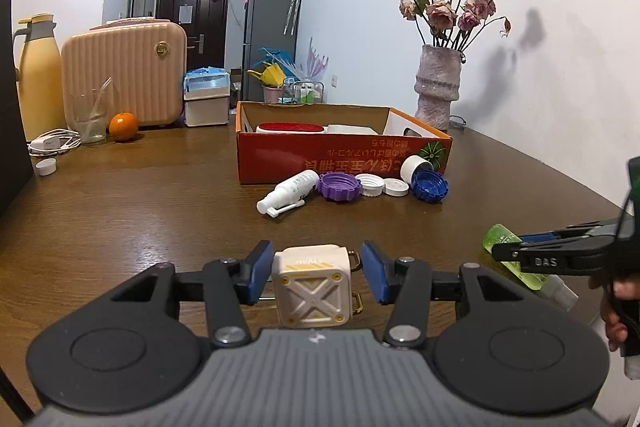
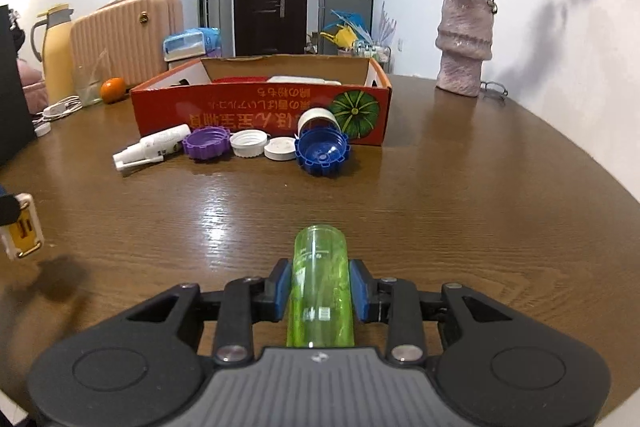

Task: Organize rigid objects
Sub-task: 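Carry the bottle and cream box into the cardboard box and open both grippers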

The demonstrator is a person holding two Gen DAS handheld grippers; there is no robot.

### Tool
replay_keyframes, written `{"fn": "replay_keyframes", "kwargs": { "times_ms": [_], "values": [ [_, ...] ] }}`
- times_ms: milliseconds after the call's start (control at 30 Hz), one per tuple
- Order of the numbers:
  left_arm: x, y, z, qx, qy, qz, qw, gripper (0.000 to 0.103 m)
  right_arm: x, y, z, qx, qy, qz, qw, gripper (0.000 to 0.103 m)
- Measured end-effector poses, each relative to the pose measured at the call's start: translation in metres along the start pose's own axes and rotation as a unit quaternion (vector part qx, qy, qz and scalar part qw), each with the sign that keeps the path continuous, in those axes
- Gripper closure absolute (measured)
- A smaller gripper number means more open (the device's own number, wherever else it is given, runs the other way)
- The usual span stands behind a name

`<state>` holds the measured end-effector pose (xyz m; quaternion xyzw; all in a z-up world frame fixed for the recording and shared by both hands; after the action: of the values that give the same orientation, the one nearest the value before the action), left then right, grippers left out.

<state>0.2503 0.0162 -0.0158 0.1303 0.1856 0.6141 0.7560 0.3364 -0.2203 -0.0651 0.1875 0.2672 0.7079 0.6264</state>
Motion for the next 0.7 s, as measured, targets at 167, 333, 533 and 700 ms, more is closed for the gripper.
{"fn": "replay_keyframes", "kwargs": {
  "times_ms": [167, 333, 533, 700],
  "values": [
    [0.003, 0.003, 0.0, 0.001, -0.005, 0.002, 1.0, 0.053, 0.0, -0.004, -0.002, -0.003, -0.022, 0.017, 1.0, 0.073],
    [0.005, 0.008, 0.008, -0.011, -0.007, 0.004, 0.9999, 0.053, -0.006, 0.017, -0.001, -0.03, -0.036, 0.022, 0.999, 0.073],
    [0.012, -0.011, 0.041, -0.031, -0.029, 0.008, 0.9991, 0.053, -0.028, 0.047, 0.036, -0.102, -0.078, 0.046, 0.991, 0.073],
    [0.021, -0.043, 0.111, -0.062, -0.066, -0.007, 0.9959, 0.053, -0.044, 0.044, 0.106, -0.141, -0.076, 0.088, 0.983, 0.073]
  ]
}}
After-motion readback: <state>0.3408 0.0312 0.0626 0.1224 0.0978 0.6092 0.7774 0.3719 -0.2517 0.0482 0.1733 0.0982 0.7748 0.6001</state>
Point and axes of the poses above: each gripper's, at about its wrist camera, not at the fingertips, and y roughly against the way its jaws point, x to its left, z to its top, the point moved 6 cm from there along -y, roughly the way its jaws point, and after that the axes turned 8 degrees about -z, right-handed, at the moved point
